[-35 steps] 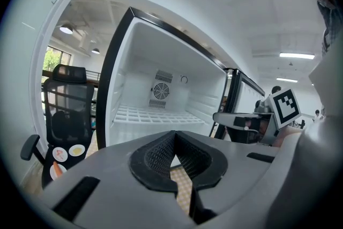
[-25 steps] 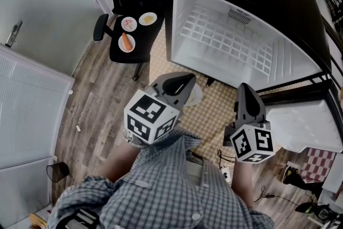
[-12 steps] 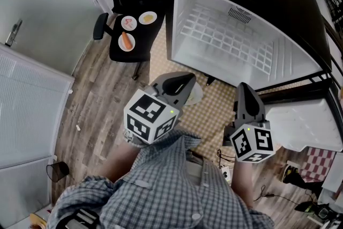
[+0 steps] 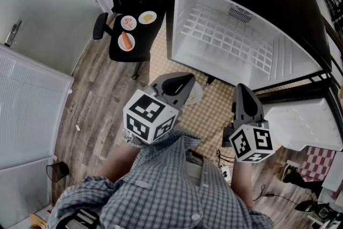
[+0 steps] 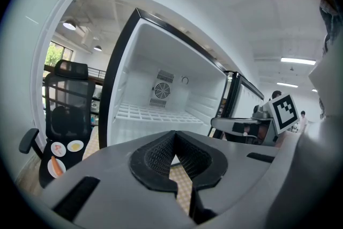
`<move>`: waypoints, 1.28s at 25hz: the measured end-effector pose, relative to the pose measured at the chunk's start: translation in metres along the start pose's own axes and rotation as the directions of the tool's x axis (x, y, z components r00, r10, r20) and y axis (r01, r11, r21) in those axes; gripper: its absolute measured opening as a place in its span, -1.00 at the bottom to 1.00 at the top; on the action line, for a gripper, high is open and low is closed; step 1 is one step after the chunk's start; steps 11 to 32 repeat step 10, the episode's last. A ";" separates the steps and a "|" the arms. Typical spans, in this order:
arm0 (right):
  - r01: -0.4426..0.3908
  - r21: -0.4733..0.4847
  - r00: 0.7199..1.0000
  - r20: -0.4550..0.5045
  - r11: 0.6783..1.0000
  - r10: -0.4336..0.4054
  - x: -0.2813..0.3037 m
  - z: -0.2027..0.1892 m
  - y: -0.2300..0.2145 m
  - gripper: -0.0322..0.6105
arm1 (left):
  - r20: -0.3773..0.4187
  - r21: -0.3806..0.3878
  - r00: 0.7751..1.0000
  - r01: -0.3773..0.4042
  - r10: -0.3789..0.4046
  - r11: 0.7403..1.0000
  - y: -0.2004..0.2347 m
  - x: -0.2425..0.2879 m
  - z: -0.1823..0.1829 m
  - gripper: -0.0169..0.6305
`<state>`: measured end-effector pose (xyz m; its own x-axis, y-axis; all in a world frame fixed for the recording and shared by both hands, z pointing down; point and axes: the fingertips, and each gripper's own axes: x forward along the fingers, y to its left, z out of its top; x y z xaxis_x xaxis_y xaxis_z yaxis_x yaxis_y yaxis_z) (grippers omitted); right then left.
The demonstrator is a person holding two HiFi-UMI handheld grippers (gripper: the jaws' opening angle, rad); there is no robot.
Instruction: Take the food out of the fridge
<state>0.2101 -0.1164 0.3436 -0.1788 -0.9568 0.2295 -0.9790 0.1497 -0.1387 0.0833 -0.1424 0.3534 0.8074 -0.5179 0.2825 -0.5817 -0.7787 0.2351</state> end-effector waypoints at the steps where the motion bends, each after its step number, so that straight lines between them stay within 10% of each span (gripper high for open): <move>1: -0.002 0.000 1.000 -0.002 1.000 0.002 0.000 -0.001 0.000 -0.87 | 0.000 -0.001 1.000 0.000 0.000 1.000 0.000 0.000 0.000 -0.93; 32: -0.008 0.005 1.000 -0.015 1.000 0.008 0.000 -0.005 0.002 -0.87 | -0.007 0.031 1.000 0.016 -0.016 0.999 0.000 0.000 0.001 -0.93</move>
